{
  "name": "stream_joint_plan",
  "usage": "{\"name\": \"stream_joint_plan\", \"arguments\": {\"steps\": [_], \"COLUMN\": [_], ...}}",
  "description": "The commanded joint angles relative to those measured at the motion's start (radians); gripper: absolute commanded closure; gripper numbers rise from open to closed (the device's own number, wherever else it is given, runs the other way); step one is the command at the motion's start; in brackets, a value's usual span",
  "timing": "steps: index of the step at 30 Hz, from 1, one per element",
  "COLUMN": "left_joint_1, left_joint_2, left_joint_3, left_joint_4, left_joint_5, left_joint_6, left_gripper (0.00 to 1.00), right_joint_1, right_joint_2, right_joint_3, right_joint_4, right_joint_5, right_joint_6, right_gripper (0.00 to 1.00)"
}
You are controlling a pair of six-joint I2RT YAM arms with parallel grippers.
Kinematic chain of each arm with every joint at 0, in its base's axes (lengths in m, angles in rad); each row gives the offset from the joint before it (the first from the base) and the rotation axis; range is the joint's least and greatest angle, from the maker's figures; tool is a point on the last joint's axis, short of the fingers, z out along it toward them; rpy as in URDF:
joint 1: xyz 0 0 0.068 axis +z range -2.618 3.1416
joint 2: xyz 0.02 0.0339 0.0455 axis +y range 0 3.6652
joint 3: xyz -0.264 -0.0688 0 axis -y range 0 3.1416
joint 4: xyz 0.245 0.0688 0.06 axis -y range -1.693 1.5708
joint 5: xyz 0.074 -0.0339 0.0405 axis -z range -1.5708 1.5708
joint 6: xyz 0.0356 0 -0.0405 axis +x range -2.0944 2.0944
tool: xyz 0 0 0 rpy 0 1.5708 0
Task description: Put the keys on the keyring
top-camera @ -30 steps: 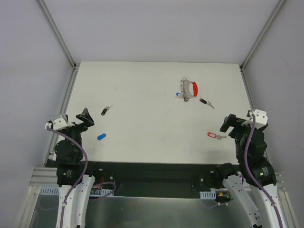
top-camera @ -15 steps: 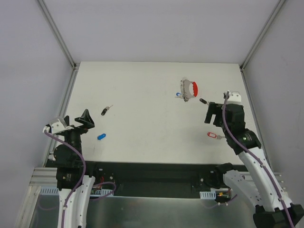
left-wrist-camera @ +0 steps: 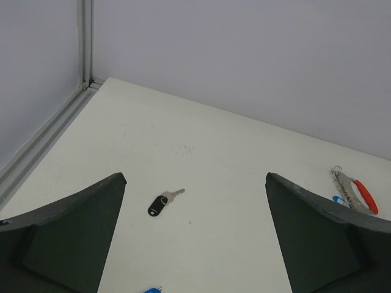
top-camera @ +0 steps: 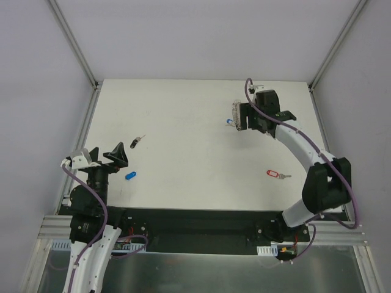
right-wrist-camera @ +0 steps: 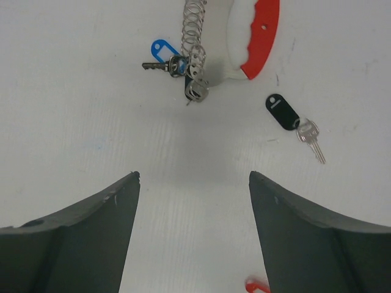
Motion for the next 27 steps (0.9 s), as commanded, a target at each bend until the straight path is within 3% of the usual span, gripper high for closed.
{"name": "stream_joint_plan", "arguments": {"steps": [1,8,21,27], "left_joint_1": [-0.008,-0.008,-0.006,-0.006], "left_joint_2": [-0.067,-0.016,0.076,0.132], "left_joint_3": [-0.001,0.003,0.013,0.012], "left_joint_4": [0.016,0.016,0.015,0.028], "left_joint_5": [0.026,0.046,0.066,0.092], "left_joint_6": [0.026,0.038,0.044,0.011], "left_gripper": [0.01,0.01,0.01,0.01], "right_joint_1": [0.005,0.003,0.001,0.003], "right_joint_2": [0.137,0.407,0.613,0.631], "right_joint_3": [0.126,0.309,0.435,0.401], "right_joint_4": [0.033,-0.010,-0.068,-0.052], "right_joint_5": [-0.107,-0.097,-0.015,-0.023], "right_joint_6": [-0.072,-0.077,-0.038,0.002], "right_gripper": [0.27,0.47,0.52,0.64]}}
